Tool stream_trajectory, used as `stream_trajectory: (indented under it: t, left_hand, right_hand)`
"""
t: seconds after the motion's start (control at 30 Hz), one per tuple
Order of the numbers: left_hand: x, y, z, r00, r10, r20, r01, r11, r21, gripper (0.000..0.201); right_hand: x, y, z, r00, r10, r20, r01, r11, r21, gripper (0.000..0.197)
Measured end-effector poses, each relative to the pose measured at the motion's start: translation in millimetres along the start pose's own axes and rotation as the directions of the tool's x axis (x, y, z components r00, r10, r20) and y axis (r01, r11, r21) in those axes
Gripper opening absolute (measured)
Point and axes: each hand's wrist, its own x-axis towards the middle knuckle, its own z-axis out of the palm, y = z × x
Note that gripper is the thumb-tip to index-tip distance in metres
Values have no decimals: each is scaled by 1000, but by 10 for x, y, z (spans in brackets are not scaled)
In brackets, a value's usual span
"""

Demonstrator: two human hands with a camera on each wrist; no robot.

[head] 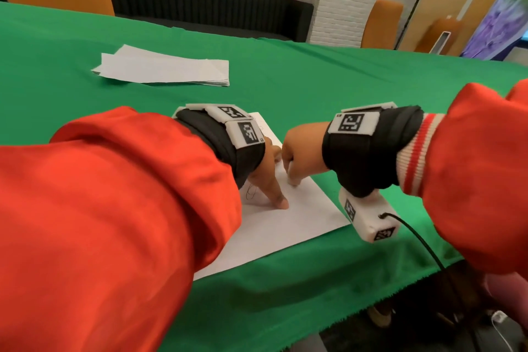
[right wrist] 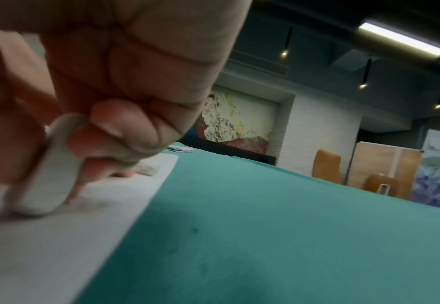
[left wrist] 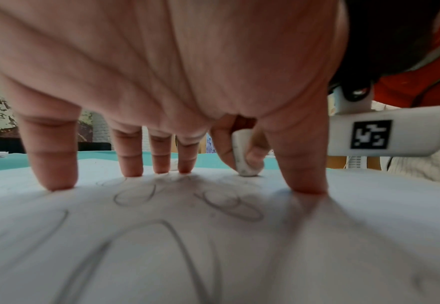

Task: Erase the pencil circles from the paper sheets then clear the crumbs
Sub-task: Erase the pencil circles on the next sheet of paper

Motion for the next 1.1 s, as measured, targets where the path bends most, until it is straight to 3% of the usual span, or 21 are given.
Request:
stream_trajectory:
  t: [0.1, 0.23, 0.4, 0.57, 0.73, 0.9, 1.1]
  left_hand:
    - [0, 8, 3, 1000, 10, 1, -10, 1000, 9, 88]
    - [6, 20, -34, 1000, 28, -7, -28, 998, -50, 67]
    - [-22, 8, 8, 1000, 13, -15, -13, 1000, 23, 87]
    - [1, 18, -9, 999, 31, -35, -32, 999, -33, 77]
    - [16, -11, 24, 1000, 23, -17, -23, 1000, 4, 87]
    - [22, -18, -9, 998, 47, -47, -50, 996, -77, 74]
    - [-6, -9, 4, 1000, 9, -12, -9, 1000, 4, 88]
  right_hand:
    - [14, 5, 3, 1000, 11, -10, -11, 1000, 9, 24]
    - [-24, -67, 31, 998, -58, 33, 57, 998, 25, 13]
    - [23, 67, -10, 998, 68, -5, -67, 995, 75, 27]
    - [-16, -21, 42, 998, -46, 48, 44, 998, 41, 15]
    - [32, 98, -2, 999, 49, 19, -50, 995, 89, 27]
    - [-29, -14, 30, 996, -45, 73, 38, 995, 93, 24]
    - [63, 186, -8, 991, 114, 70, -122, 983, 135, 28]
